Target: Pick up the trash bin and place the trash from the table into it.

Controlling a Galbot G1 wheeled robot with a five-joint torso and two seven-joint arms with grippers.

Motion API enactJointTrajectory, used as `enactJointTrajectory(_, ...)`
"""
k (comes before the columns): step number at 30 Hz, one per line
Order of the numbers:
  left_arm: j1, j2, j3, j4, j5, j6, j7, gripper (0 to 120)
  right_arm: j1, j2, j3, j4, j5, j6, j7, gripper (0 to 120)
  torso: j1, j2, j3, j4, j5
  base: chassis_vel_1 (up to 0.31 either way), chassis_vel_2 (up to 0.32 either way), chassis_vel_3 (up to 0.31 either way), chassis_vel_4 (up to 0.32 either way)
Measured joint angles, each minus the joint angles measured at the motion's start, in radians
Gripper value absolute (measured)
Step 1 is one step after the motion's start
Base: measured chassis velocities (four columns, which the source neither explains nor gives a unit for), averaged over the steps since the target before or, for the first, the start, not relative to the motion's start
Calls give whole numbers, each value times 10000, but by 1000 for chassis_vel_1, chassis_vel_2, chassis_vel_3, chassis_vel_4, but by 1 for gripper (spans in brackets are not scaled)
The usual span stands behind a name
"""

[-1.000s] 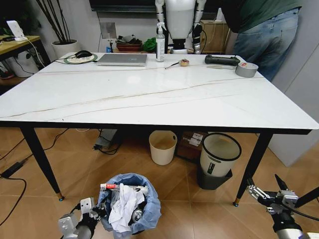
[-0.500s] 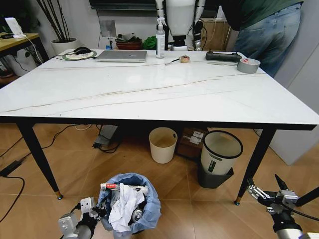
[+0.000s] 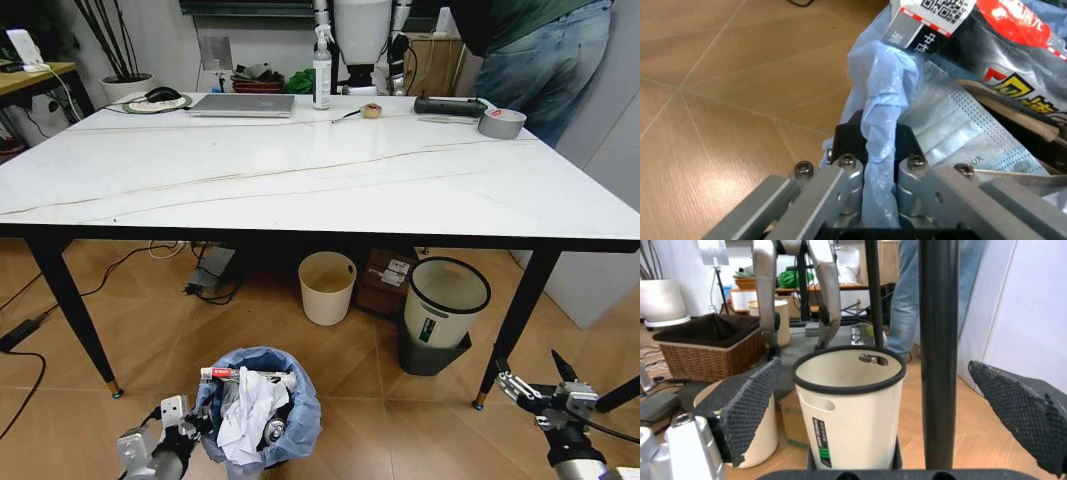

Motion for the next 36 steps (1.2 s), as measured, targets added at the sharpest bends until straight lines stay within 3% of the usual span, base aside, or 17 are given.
enactJointTrajectory(36,-301,-39,78,473,30,7,3,2,0,0,0,0,0,0,0,100,-358,-1366,-1009,0,0,0,0,0,0)
